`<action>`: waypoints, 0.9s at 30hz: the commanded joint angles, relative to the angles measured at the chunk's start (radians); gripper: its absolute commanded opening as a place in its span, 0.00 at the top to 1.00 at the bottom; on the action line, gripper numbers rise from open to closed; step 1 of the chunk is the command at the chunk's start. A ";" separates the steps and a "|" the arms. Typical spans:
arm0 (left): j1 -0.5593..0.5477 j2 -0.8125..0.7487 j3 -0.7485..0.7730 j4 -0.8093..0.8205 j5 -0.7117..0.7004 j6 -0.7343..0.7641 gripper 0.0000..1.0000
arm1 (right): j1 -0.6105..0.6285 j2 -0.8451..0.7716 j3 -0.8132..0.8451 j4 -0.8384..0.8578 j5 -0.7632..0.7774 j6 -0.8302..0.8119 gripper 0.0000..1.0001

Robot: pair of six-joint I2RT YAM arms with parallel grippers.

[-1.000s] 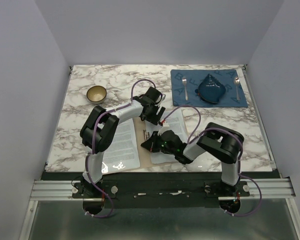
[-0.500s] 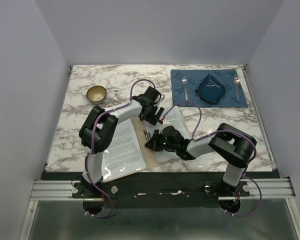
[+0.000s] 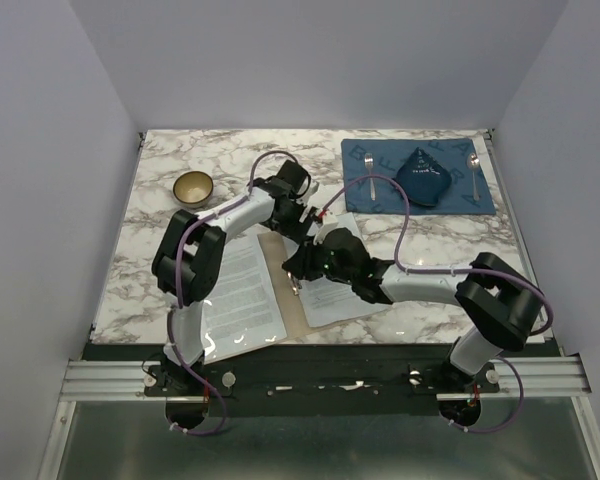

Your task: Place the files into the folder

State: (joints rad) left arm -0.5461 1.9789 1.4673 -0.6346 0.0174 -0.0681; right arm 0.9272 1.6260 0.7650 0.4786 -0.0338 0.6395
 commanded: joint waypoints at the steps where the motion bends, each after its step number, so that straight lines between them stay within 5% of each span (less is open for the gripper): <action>1: 0.023 -0.087 0.069 -0.065 0.111 -0.002 0.04 | -0.001 -0.008 0.071 -0.221 0.115 -0.096 0.65; 12: 0.231 -0.362 0.134 -0.243 0.283 0.048 0.01 | 0.038 0.087 0.210 -0.475 0.245 -0.181 0.58; 27: 0.624 -0.551 -0.255 -0.284 0.348 0.284 0.01 | 0.085 0.244 0.375 -0.606 0.262 -0.199 0.61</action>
State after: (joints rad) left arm 0.0238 1.4731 1.2541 -0.8856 0.3119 0.1329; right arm 1.0069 1.8317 1.0897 -0.0566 0.1902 0.4625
